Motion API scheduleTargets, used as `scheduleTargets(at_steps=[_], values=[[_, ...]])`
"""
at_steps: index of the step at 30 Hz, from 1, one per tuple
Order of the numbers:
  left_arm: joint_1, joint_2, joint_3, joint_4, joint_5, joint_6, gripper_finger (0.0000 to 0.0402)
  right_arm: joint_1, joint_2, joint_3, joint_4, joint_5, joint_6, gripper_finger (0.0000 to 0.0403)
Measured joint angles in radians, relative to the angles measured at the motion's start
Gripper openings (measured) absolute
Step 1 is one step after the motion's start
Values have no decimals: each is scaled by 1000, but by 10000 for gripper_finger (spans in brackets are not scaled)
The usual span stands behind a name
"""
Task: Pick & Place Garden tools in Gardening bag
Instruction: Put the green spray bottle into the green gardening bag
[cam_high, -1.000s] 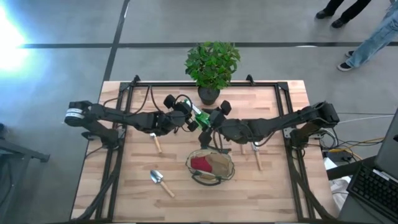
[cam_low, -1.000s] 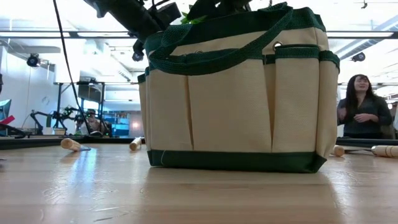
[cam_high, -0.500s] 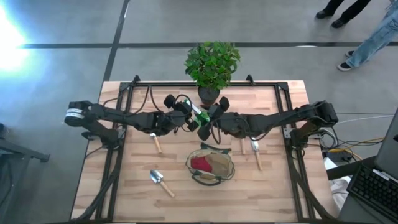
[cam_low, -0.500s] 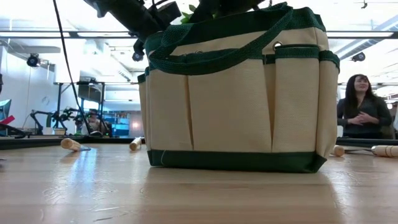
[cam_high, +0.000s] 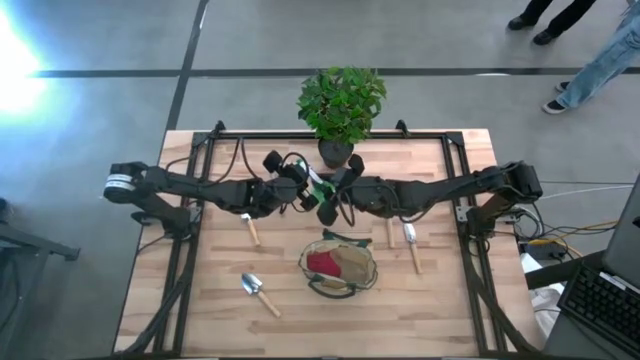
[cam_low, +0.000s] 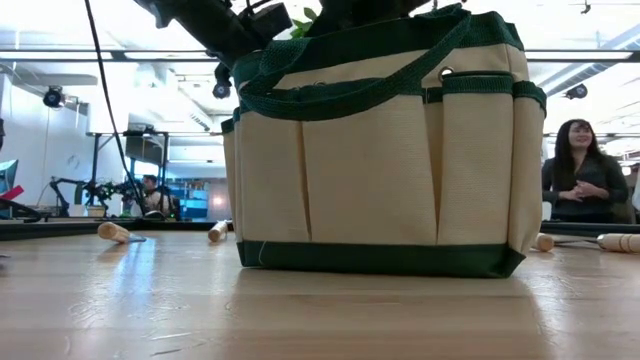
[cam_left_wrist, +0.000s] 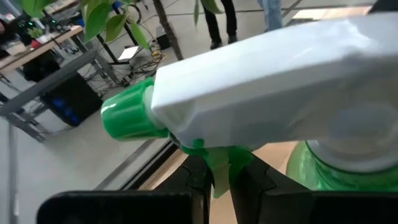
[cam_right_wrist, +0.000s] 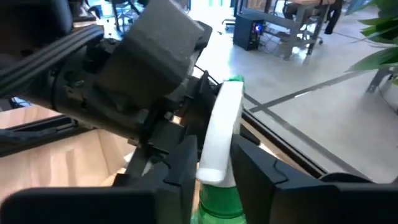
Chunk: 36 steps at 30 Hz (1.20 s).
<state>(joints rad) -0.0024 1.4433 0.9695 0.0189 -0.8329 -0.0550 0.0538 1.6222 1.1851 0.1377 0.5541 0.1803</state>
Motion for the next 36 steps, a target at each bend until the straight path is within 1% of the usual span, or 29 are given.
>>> scheduleTargets(at_steps=[3,5,19,23,28,32,36], values=[[1,0,0,-1,2,10,38,-10,-1,0,-9,-1,1,56],[1,0,0,-1,3,23,38,-12,-3,0,-13,1,2,47],[1,0,0,2,17,83,41,-14,-6,0,-30,0,0,44],[1,0,0,-3,31,102,57,-13,-9,0,-31,-6,-1,43],[-1,0,0,-13,36,183,79,-13,-15,0,-32,-16,-4,43],[-2,0,0,-13,37,197,98,-13,-17,0,-34,-15,-5,42],[-2,0,0,-15,39,199,127,-13,-18,0,-49,-13,-4,42]])
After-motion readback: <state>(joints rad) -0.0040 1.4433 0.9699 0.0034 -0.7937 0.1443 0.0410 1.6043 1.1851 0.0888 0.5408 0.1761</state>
